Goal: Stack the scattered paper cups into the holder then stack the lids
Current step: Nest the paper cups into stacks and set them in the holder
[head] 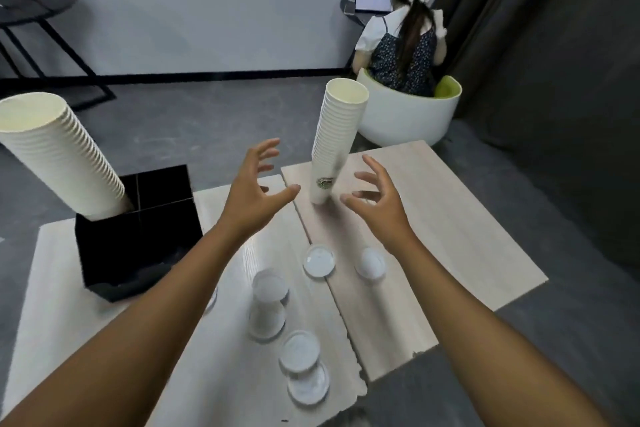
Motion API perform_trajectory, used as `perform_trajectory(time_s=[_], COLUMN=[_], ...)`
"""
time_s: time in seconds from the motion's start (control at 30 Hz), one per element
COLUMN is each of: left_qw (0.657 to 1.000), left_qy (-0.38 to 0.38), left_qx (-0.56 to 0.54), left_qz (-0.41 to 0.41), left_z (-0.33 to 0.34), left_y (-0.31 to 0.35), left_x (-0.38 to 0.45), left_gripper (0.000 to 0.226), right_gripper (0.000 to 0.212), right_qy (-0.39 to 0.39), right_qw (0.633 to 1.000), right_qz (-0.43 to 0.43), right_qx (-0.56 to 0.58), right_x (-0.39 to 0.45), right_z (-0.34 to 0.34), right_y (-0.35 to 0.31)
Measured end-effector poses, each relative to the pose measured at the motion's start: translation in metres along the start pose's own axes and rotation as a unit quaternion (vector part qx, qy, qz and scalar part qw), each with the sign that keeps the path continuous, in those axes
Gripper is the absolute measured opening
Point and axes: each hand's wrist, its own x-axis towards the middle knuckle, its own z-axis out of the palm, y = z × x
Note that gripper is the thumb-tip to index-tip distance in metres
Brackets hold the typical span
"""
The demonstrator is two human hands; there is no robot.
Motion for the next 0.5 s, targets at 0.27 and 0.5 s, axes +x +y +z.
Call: perform_trajectory(time_s=[0.27,0.5], left_qw=[0.999,0.998], left_qy=[-0.035,-0.013], left_qx=[0.036,0.035], left_qz=[-0.003,-0.042], left_z=[0.058,0.1], left_y=[-0.003,-0.024], left_x=[0.063,0.121], left_gripper=[0.085,0.097], right_gripper=[0.088,0.089], right_qy=[0.009,-0.025], right_qw=[1.0,0.998], right_qz=[0.005,0.003], right_qx=[0.018,0.06], right_x=[0.054,0.139], right_z=[-0.042,-0.052], right_y=[0.042,0.066])
